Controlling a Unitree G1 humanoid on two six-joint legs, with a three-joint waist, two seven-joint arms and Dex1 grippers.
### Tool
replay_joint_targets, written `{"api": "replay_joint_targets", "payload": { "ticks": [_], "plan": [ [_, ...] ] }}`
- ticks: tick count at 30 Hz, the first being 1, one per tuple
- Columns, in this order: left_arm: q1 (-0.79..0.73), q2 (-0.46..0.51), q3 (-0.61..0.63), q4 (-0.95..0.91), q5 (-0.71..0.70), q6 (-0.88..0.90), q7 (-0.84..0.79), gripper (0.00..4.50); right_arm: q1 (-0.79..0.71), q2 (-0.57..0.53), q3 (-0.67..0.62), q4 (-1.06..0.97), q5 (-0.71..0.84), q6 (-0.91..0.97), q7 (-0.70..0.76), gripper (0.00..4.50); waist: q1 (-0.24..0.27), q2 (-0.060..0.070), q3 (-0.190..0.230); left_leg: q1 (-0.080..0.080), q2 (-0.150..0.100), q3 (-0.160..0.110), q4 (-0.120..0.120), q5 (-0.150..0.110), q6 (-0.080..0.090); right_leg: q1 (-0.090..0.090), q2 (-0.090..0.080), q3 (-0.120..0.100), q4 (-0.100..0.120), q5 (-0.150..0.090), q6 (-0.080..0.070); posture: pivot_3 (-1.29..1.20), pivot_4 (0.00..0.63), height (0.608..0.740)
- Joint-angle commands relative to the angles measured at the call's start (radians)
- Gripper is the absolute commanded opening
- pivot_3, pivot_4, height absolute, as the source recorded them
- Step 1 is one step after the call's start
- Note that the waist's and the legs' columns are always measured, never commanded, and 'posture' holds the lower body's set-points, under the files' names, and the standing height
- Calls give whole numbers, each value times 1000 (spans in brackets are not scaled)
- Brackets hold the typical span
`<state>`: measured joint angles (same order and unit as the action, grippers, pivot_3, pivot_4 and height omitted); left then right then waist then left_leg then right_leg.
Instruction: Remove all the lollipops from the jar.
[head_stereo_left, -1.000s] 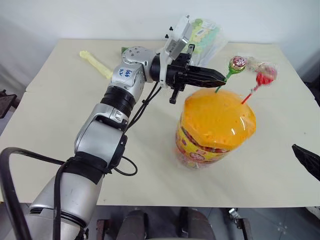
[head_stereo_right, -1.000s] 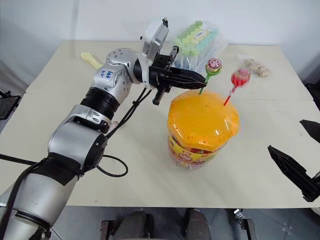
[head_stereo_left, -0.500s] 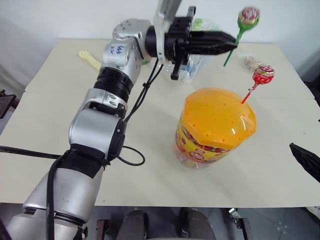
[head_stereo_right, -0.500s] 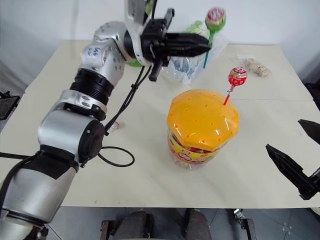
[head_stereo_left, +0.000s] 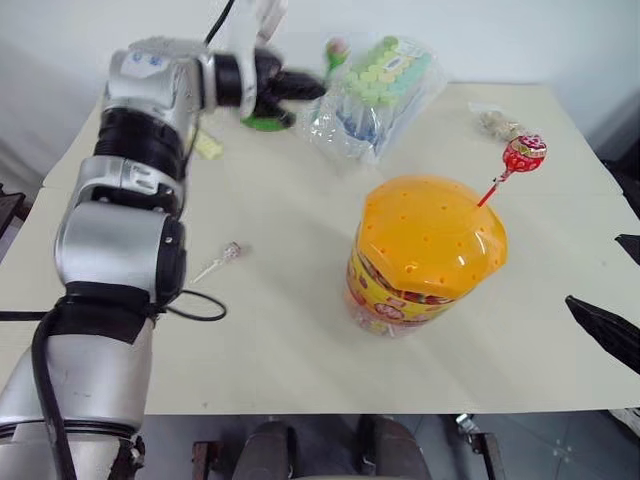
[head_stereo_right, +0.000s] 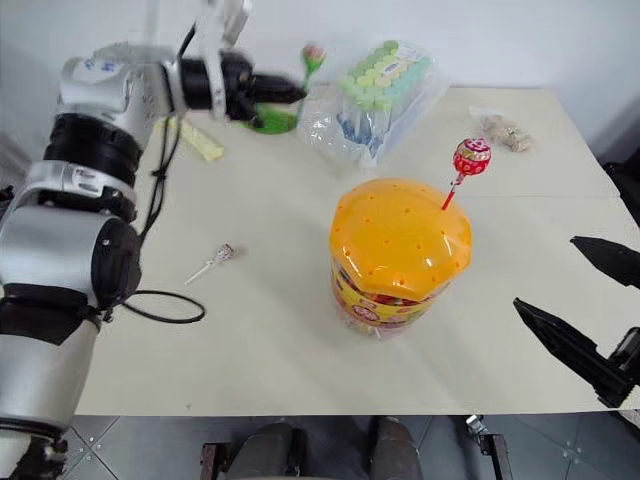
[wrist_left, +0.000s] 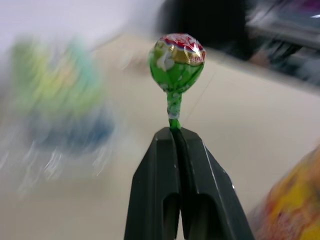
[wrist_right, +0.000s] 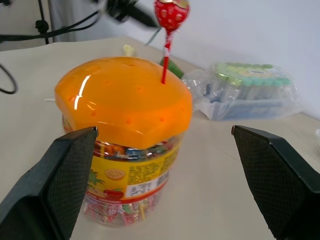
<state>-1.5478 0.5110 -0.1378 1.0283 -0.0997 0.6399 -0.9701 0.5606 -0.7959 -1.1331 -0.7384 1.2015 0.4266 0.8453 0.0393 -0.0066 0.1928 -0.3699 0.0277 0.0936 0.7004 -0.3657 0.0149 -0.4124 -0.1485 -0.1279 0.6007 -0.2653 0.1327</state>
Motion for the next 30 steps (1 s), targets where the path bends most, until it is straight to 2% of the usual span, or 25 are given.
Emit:
{"api": "replay_joint_targets", "payload": {
  "ticks": [1,5,10,14,18,19,21,23,26,30],
  "plan": [
    [68,106,-42,-99,91,201,67,19,-16,-29,4,24,-3,10,19,4500,-5,-1,0,0,0,0,0,0,0,0,0,0,0,0,0,0,150,740],
    [202,218,-92,-250,146,416,89,19,-51,-58,27,57,-13,25,28,4500,-15,-3,2,0,0,0,0,0,0,-1,0,1,0,0,0,0,150,740],
    [321,310,-164,-367,195,608,120,19,-96,-74,62,86,-33,38,42,4500,-7,-5,2,0,0,0,1,0,0,0,0,1,1,0,0,0,150,740],
    [439,431,-278,-522,170,740,43,19,-126,-80,86,104,-51,43,58,4500,-13,-5,2,0,0,1,1,0,-1,-1,0,2,2,0,0,0,150,740],
    [484,530,-345,-648,91,861,-25,19,-147,-85,97,119,-63,50,73,4500,-12,-6,2,0,1,1,1,0,-1,-1,0,2,2,0,0,0,150,740],
    [491,550,-352,-666,79,876,-27,474,-152,-86,99,123,-66,52,77,4500,-11,-7,2,0,1,1,2,0,-1,-1,0,2,2,0,0,0,150,740],
    [507,597,-375,-707,63,878,-32,967,-162,-88,106,129,-74,56,82,4500,-12,-7,2,0,1,1,2,0,-1,-1,0,2,3,0,0,0,150,740],
    [511,628,-382,-732,51,874,-28,1643,-175,-92,113,136,-79,60,85,4500,-12,-7,2,1,1,1,2,0,-1,-1,0,3,3,0,0,0,150,740],
    [498,655,-381,-748,47,863,-17,2448,-190,-101,122,148,-88,65,95,4500,-12,-7,2,1,1,2,3,0,-1,-1,0,3,4,0,0,0,150,740],
    [448,706,-366,-780,33,809,-53,3735,-207,-118,122,175,-101,75,116,4500,-12,-8,2,1,1,2,3,0,-1,-1,0,3,5,0,0,0,150,740]
  ]
}}
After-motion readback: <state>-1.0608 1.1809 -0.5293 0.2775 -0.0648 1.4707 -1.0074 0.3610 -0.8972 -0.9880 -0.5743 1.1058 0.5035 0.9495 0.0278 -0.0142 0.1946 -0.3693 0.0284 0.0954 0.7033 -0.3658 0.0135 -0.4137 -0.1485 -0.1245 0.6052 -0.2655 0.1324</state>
